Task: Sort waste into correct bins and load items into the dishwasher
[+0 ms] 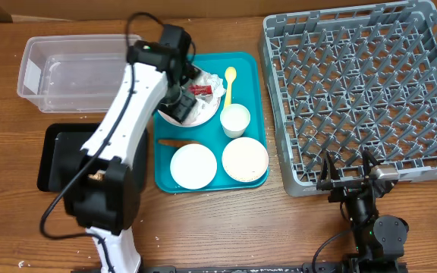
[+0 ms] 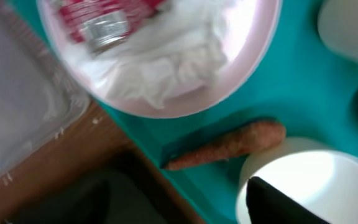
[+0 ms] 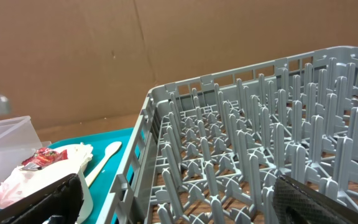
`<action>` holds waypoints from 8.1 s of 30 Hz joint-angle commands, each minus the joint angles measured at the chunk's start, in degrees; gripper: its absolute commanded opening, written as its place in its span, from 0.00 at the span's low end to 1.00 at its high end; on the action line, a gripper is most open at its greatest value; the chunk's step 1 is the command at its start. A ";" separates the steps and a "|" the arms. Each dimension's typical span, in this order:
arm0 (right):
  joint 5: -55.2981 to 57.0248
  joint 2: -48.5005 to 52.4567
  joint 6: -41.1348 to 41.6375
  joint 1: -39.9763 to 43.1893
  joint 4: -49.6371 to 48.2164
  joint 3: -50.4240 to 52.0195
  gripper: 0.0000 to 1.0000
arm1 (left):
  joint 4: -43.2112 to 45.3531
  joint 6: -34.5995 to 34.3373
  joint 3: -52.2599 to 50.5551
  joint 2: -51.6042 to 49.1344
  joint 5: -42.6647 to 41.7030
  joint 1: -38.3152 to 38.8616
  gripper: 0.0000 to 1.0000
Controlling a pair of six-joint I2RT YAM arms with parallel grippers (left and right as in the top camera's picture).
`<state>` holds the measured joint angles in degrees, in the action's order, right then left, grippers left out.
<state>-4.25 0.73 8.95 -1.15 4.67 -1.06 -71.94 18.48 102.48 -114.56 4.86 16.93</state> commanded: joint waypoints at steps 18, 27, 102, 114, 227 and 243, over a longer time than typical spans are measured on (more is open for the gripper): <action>-0.13 -0.57 -0.02 0.26 -0.28 0.59 1.00 | -1.79 19.52 -1.95 -6.84 0.94 2.25 0.76; -0.13 -0.57 -0.02 0.26 -0.28 0.59 1.00 | 6.14 18.10 -8.68 -6.84 3.23 2.60 0.70; -0.13 -0.57 -0.02 0.26 -0.28 0.59 1.00 | -16.81 -11.67 26.43 -6.78 1.75 1.46 0.04; -0.13 -0.57 -0.02 0.26 -0.28 0.59 1.00 | -24.90 -28.39 31.12 -5.42 -2.93 -11.52 0.04; -0.13 -0.57 -0.02 0.26 -0.28 0.59 1.00 | 3.76 -43.87 -25.27 3.32 -8.20 3.89 0.45; -0.13 -0.57 -0.02 0.26 -0.28 0.59 1.00 | 8.61 -41.40 -14.80 3.37 -3.52 -4.44 0.44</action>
<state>-4.25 0.73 8.97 -1.15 4.62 -1.06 -62.85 -25.28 81.30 -111.22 2.20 12.60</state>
